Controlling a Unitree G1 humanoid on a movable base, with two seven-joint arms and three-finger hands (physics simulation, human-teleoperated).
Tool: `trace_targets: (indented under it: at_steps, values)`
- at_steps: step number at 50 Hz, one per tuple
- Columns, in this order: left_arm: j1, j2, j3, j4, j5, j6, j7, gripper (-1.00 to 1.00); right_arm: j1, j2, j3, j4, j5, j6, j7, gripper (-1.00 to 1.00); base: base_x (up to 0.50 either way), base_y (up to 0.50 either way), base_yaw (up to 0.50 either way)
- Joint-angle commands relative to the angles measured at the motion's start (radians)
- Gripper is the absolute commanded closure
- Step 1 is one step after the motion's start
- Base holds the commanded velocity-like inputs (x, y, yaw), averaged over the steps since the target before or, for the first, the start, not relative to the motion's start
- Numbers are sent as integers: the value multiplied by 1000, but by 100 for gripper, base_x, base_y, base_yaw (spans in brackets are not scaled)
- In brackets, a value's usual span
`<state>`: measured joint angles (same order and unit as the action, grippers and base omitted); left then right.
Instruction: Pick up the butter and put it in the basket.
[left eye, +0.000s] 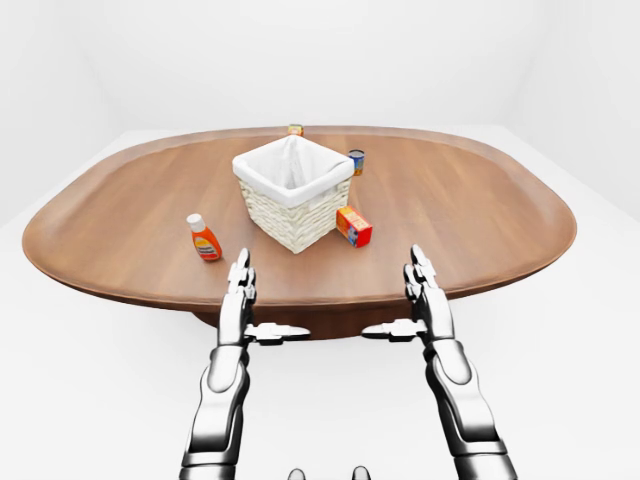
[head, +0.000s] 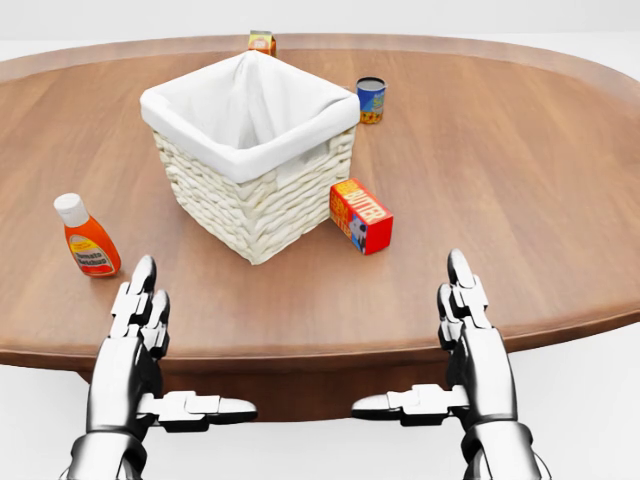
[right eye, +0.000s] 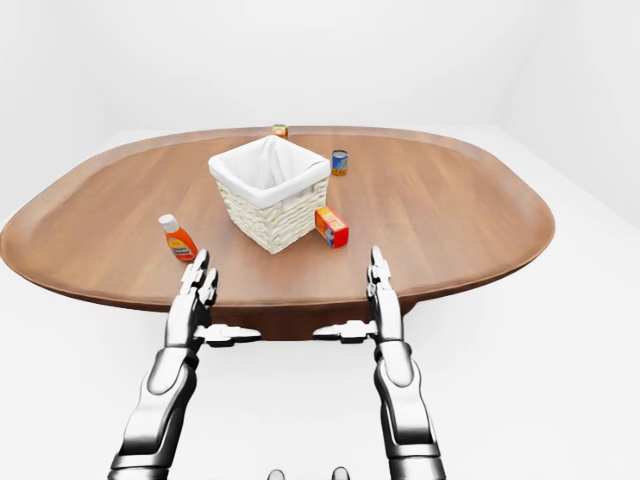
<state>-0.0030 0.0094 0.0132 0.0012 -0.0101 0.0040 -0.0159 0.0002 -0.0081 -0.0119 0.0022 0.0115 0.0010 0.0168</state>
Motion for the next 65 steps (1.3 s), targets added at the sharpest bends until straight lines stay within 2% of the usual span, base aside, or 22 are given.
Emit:
trace_targets:
  at_steps: [1,2,4,7,9,10,13,14,15,19,22,25,26,30,32,38,41,44,54,65]
  values:
    - [-4,14,21,-23,-13,29,-39,-100,-7,-11,-18,19,10,-6,32,-100,0,0,0]
    - [-3,13,21,-33,-15,39,-42,-100,-18,-12,-18,34,3,-12,29,-100,0,0,0]
    - [-7,14,23,-39,-15,48,-44,-100,-31,-11,-23,35,9,-2,28,-100,0,0,0]
    - [-19,16,32,-39,-21,62,-44,-100,-43,-15,-25,56,8,-12,31,-100,0,0,0]
    - [-26,18,35,-42,-23,70,-43,-100,-45,-19,-26,53,6,-3,40,-100,0,0,0]
    - [-32,20,37,-44,-21,76,-41,-100,-55,-23,-32,41,12,14,43,-100,0,0,0]
    - [-34,22,41,-56,-19,83,-39,-100,-67,-29,-42,20,15,39,44,-100,0,0,0]
    - [-33,22,41,-61,-20,83,-39,-100,-69,-30,-44,12,15,46,43,-100,0,0,0]
    - [-32,22,42,-64,-19,83,-39,-100,-70,-32,-45,13,8,35,42,-100,0,0,0]
    - [-32,23,41,-66,-14,83,-40,-100,-77,-35,-47,19,-13,32,36,-100,0,0,0]
    - [-32,22,38,-78,-6,83,-40,-100,-76,-40,-47,34,-39,0,35,-100,0,50,0]
    - [-35,21,37,-67,-4,83,-40,-100,-86,-39,-51,24,-35,24,34,-100,0,50,0]
    - [-38,21,37,-57,-1,75,-39,-100,-89,-40,-54,16,-35,31,32,-100,0,50,0]
    - [-41,22,38,-47,1,69,-36,-100,-93,-44,-55,17,-47,29,26,-100,0,50,0]
    - [-43,22,39,-44,0,69,-35,-100,-96,-45,-59,2,-41,46,28,-100,0,50,0]
    - [-46,23,40,-38,0,65,-36,-100,-120,-48,-76,12,-32,62,1,-100,4,39,0]
    - [-51,24,43,-40,-4,74,-35,-100,-128,-52,-78,-5,-32,81,-11,-100,0,0,0]
    - [-50,23,40,-54,-5,83,-33,-100,-139,-55,-82,-3,-26,86,-15,-100,0,0,0]
    - [-93,38,62,-334,-64,83,-40,-100,-171,-74,-95,-140,-14,86,-4,-100,0,0,0]
    - [-240,81,120,-491,-138,83,-5,-100,-238,-110,-144,-291,27,86,1,-100,0,0,0]
